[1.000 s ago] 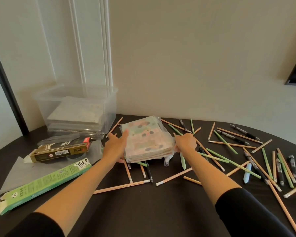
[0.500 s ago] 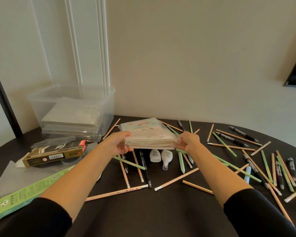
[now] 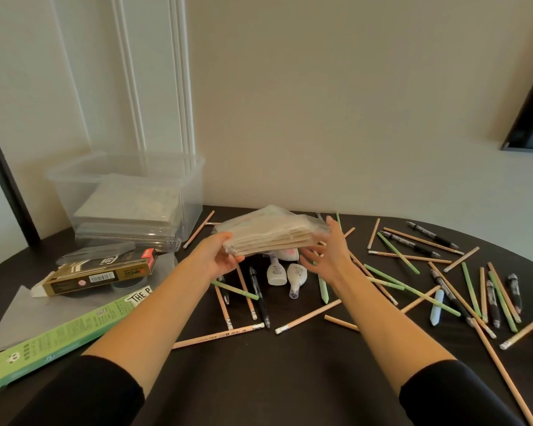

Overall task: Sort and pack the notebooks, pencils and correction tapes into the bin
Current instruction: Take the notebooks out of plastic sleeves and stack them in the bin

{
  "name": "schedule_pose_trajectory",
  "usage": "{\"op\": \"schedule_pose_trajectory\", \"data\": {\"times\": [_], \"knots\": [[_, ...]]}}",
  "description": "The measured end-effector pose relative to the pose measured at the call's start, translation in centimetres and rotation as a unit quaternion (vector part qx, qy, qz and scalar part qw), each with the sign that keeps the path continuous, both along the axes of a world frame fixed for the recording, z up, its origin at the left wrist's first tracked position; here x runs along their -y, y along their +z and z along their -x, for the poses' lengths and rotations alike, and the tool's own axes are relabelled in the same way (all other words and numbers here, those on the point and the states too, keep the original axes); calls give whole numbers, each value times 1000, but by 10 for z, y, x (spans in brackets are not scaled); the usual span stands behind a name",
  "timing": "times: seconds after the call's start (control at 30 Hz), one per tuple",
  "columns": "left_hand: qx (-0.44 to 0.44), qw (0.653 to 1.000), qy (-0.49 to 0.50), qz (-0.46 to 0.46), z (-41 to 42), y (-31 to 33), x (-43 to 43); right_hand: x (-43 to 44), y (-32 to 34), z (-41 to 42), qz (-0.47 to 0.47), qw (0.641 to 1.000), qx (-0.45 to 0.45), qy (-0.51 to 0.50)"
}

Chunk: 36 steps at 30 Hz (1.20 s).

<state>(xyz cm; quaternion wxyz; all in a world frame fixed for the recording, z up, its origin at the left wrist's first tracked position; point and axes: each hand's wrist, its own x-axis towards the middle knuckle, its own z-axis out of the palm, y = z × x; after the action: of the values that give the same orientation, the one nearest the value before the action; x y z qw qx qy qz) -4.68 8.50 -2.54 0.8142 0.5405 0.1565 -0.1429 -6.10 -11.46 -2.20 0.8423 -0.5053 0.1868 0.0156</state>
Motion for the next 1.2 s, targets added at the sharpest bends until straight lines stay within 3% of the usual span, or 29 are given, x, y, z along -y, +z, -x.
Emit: {"op": "schedule_pose_trajectory", "data": {"times": [0.1,0.17,0.3,0.57,0.73,0.97,1.2], "knots": [[5,1000,-11,-9,5,-1,10,-17,-2,4,-78,995,25,61],[12,999,-29,-26,11,0,16,-26,-1,2,-100,994,33,25],[38,998,-46,-31,24,3,17,-28,4,0,-49,995,28,-82],[183,971,-85,-126,14,36,28,2,40,13,-82,982,120,-121],[213,963,-18,-165,-23,66,29,12,59,-6,-91,981,137,-102],[213,954,116,-177,-72,102,13,-15,86,-57,-141,981,126,-50],[129,965,130,-187,-96,165,-34,-57,146,-91,-121,990,67,-13]]}}
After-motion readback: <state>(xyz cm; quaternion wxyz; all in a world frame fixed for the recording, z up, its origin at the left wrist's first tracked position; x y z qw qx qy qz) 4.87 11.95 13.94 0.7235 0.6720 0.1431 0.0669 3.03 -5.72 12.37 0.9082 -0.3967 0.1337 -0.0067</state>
